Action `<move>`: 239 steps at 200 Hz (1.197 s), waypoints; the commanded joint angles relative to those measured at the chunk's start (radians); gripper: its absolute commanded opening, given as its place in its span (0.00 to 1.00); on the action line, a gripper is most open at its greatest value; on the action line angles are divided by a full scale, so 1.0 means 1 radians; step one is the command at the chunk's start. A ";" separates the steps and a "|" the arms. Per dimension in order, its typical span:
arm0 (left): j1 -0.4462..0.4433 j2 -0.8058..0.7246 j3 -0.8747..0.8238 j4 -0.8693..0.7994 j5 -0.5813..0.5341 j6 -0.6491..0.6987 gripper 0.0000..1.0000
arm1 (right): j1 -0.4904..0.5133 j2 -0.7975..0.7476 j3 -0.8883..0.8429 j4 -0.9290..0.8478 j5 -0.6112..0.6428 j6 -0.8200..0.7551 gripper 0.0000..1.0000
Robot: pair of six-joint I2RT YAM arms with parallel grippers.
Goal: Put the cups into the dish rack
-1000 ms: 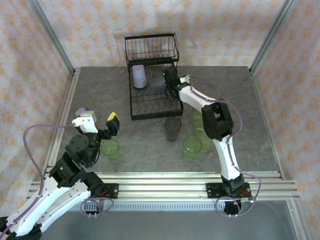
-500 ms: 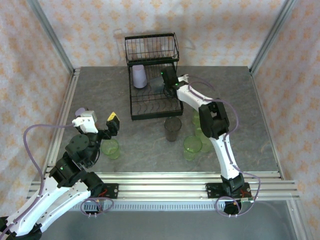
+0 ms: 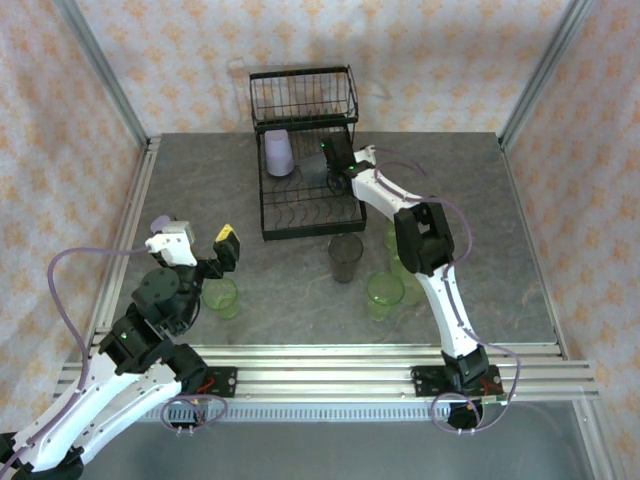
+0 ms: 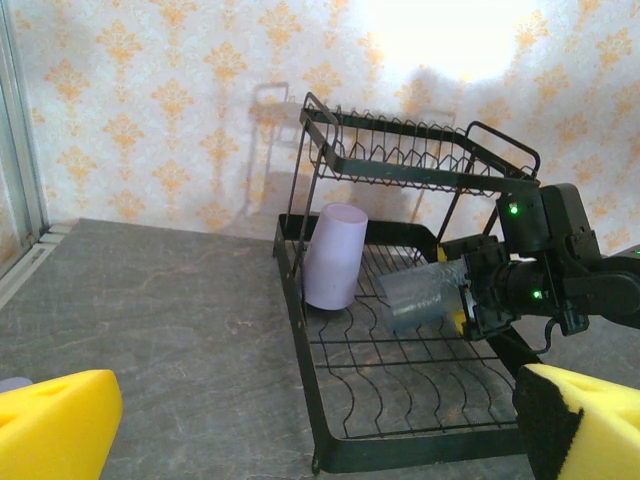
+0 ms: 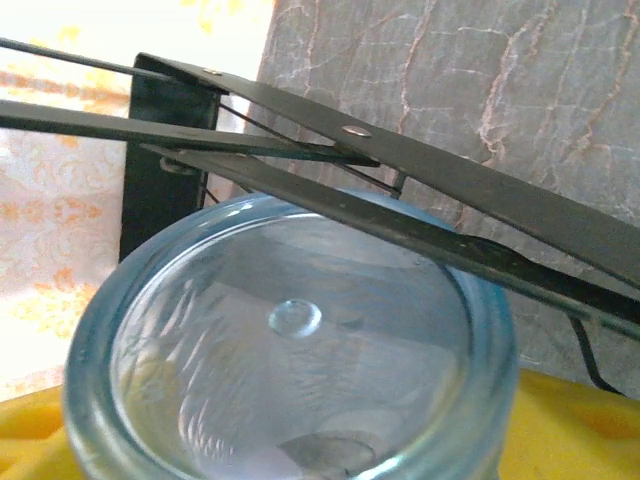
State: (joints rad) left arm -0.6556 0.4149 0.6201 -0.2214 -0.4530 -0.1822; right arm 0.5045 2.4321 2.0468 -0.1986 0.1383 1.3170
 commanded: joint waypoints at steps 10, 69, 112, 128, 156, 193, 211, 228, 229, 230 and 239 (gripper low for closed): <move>-0.004 0.002 0.023 -0.025 -0.013 0.009 0.99 | -0.006 0.009 0.012 0.018 0.021 -0.081 0.70; -0.004 0.005 0.023 -0.019 -0.012 0.009 0.99 | -0.006 -0.056 -0.075 0.143 0.005 -0.224 0.41; -0.004 0.006 0.023 -0.016 -0.013 0.010 0.99 | 0.007 -0.113 -0.173 0.326 -0.047 -0.437 0.38; -0.004 0.006 0.021 -0.013 -0.011 0.009 1.00 | 0.018 -0.134 -0.205 0.385 -0.040 -0.538 0.36; -0.004 0.005 0.021 -0.013 -0.013 0.009 0.99 | 0.047 -0.156 -0.235 0.453 0.002 -0.762 0.36; -0.004 0.007 0.021 -0.011 -0.013 0.009 0.99 | 0.067 -0.157 -0.282 0.557 0.041 -0.903 0.35; -0.004 0.009 0.023 -0.010 -0.013 0.010 1.00 | 0.078 -0.162 -0.321 0.618 0.058 -0.953 0.35; -0.004 0.010 0.024 -0.009 -0.015 0.010 0.99 | 0.094 -0.179 -0.358 0.677 0.079 -1.024 0.35; -0.004 0.010 0.024 -0.009 -0.014 0.010 0.99 | 0.096 -0.181 -0.359 0.679 0.079 -1.030 0.35; -0.004 0.011 0.025 -0.009 -0.014 0.011 1.00 | 0.098 -0.182 -0.361 0.682 0.079 -1.035 0.35; -0.004 0.013 0.026 -0.008 -0.014 0.012 0.99 | 0.108 -0.191 -0.373 0.702 0.080 -1.085 0.35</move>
State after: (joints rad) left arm -0.6556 0.4198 0.6201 -0.2218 -0.4530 -0.1822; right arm 0.5816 2.3142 1.7088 0.3962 0.1738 0.3988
